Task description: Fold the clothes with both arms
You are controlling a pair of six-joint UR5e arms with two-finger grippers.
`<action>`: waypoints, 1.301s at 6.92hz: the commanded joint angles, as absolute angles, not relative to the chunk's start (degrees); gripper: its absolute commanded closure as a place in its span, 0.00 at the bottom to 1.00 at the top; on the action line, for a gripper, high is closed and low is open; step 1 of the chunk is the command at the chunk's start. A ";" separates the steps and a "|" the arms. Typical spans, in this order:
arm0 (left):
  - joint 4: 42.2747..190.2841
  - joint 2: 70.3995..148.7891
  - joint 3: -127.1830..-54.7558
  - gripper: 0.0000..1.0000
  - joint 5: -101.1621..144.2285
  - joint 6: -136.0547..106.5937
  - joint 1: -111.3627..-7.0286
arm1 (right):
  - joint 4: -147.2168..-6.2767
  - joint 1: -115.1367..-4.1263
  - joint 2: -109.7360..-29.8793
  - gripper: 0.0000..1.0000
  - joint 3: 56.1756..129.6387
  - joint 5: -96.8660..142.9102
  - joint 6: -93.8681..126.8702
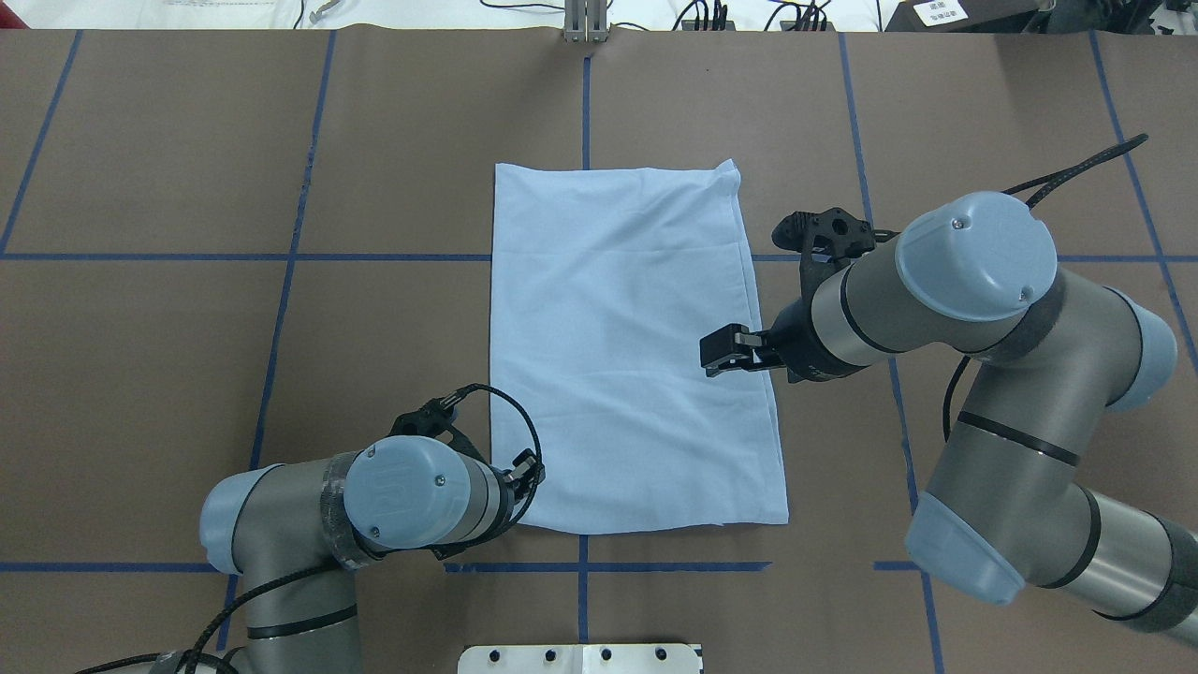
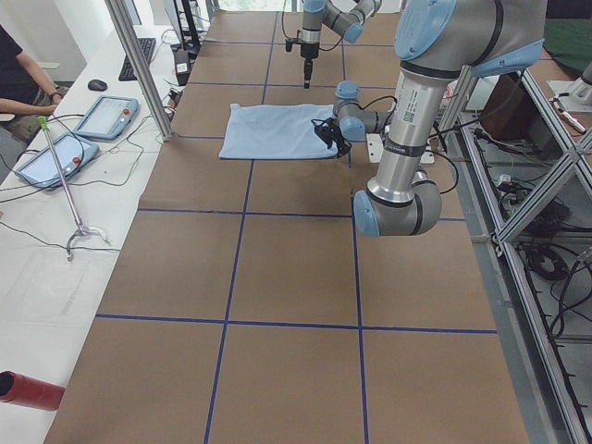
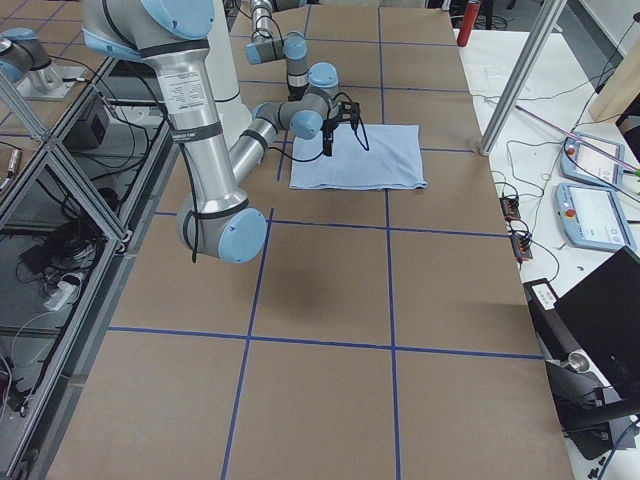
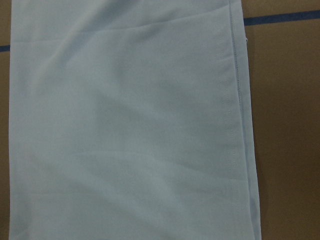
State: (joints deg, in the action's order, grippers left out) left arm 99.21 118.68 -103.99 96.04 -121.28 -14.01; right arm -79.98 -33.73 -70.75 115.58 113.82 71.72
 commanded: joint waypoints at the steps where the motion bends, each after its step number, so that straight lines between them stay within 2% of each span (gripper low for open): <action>1: 99.23 118.83 -103.71 0.63 94.84 -121.29 -14.06 | -79.98 -33.75 -70.75 0.00 115.58 113.82 71.72; 3: 99.23 119.00 -103.80 0.82 94.31 -121.29 -14.15 | -79.98 -33.84 -70.75 0.00 115.58 113.82 71.81; 4: 99.23 119.09 -104.15 0.96 94.31 -121.20 -14.06 | -79.98 -33.84 -70.75 0.00 115.40 113.73 71.81; 5: 98.97 119.09 -104.59 1.00 94.39 -121.03 -13.98 | -79.98 -33.84 -70.84 0.00 115.14 113.73 71.81; 6: 98.88 119.09 -104.94 1.00 94.39 -120.76 -13.97 | -80.07 -33.66 -71.01 0.00 115.05 113.64 72.07; 9: 98.79 119.09 -105.56 1.00 94.66 -118.13 -14.06 | -80.07 -26.49 -71.89 0.00 115.40 108.58 92.57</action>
State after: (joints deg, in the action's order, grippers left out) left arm 98.80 119.09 -105.47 94.61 -118.79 -14.05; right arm -80.01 -30.07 -71.62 115.29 111.69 84.62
